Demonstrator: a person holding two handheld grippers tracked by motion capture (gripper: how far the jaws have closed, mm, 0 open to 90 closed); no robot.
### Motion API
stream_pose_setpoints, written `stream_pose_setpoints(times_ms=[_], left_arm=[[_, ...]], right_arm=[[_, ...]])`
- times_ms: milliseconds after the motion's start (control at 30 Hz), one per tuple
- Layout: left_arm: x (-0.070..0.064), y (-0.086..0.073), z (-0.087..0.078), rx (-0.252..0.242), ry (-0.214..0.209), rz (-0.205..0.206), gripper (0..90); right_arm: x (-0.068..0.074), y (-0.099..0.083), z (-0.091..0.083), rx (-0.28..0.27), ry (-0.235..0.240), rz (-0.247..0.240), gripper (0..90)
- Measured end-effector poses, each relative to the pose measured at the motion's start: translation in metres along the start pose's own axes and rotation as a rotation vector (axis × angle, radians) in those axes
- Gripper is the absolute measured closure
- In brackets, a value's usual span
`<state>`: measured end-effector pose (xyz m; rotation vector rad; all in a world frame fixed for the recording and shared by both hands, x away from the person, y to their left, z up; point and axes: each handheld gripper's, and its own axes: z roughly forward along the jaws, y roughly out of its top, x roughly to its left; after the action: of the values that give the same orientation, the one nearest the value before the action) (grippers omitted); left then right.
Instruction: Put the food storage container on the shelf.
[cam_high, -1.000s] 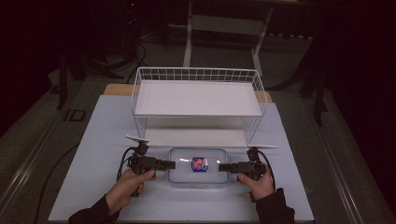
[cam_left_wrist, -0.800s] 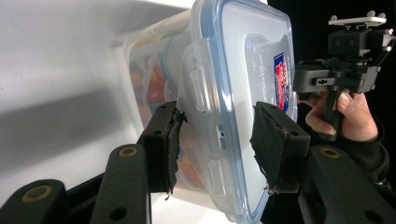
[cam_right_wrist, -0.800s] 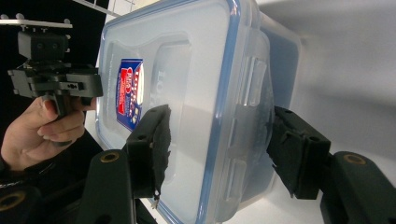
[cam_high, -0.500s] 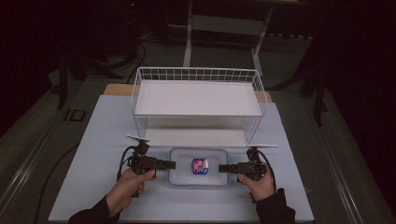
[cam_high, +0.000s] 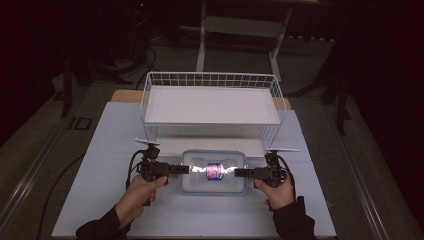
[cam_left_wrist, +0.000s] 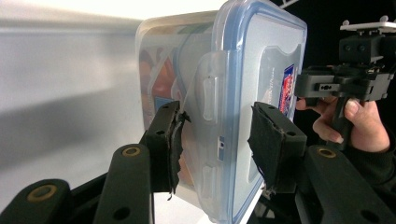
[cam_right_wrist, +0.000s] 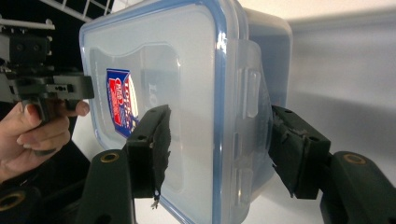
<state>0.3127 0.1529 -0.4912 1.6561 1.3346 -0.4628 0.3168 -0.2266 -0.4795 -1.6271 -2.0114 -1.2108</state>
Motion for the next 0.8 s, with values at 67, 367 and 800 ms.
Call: stream_pose_setpoints(times_ms=[67, 367, 800], left_arm=[[-0.002, 0.004, -0.001, -0.009, 0.002, 0.016, 53.5], [-0.002, 0.023, 0.0, -0.076, -0.008, 0.051, 53.5], [0.006, 0.037, 0.011, -0.16, 0.02, 0.138, 53.4]], right_arm=[[0.001, 0.004, 0.0, -0.012, -0.001, -0.005, 40.8], [0.006, 0.027, -0.002, -0.065, -0.025, -0.038, 39.9], [-0.004, 0.046, 0.008, -0.137, -0.047, -0.059, 37.2]])
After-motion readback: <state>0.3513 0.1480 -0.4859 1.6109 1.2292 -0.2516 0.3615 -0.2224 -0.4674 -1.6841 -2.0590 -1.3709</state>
